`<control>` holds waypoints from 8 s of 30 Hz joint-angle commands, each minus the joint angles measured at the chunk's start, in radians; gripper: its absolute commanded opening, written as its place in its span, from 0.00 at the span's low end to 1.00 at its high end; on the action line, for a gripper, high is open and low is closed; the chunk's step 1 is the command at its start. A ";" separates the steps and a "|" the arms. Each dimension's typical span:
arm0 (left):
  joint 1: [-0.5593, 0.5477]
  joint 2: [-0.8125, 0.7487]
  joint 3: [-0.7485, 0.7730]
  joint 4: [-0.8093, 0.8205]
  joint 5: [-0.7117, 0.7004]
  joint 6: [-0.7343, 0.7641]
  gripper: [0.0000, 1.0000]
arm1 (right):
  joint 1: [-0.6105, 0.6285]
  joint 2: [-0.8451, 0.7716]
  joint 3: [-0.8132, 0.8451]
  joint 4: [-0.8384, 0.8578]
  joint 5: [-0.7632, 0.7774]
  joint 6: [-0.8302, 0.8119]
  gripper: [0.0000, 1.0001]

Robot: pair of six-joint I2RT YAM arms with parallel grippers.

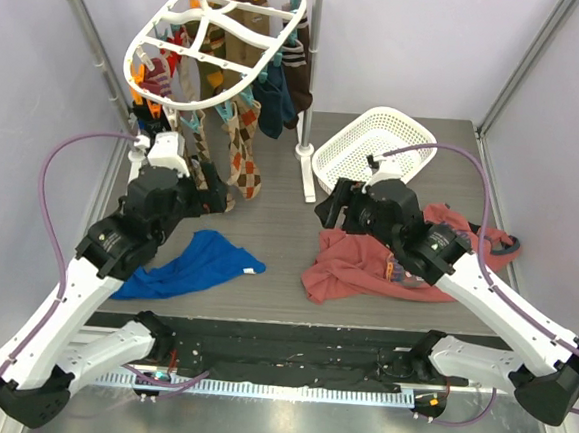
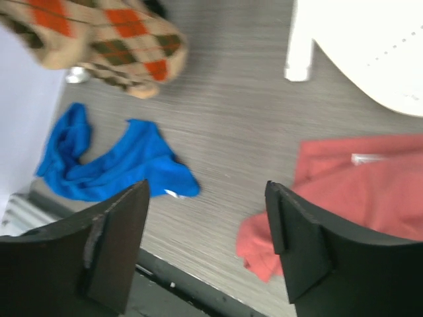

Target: Remove the socks clipped to the hanger

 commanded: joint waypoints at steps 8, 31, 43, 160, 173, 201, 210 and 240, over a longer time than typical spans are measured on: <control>0.022 0.206 0.067 0.334 0.056 0.175 0.88 | 0.004 -0.041 -0.055 0.254 -0.097 0.007 0.71; 0.108 0.373 0.222 0.270 0.398 0.069 0.00 | 0.007 0.060 -0.098 0.551 -0.125 0.047 0.68; 0.108 0.349 0.318 0.095 0.516 -0.122 0.00 | 0.135 0.301 0.047 0.751 -0.033 -0.085 0.78; 0.306 0.231 0.422 -0.045 0.306 -0.026 0.72 | -0.407 0.541 0.298 0.431 -0.267 -0.126 0.70; 0.306 0.100 0.296 -0.120 0.349 -0.060 0.99 | -0.128 0.542 0.054 1.134 -0.468 -0.131 0.68; 0.304 -0.090 0.011 -0.082 0.551 -0.006 0.98 | 0.059 0.610 0.217 0.958 -0.375 -0.038 0.01; 0.304 -0.141 -0.146 0.122 0.671 -0.029 0.98 | 0.116 0.531 0.203 0.953 -0.384 0.053 0.01; 0.304 -0.133 -0.189 0.235 0.774 -0.098 0.00 | 0.176 0.429 0.347 0.704 -0.219 -0.081 0.58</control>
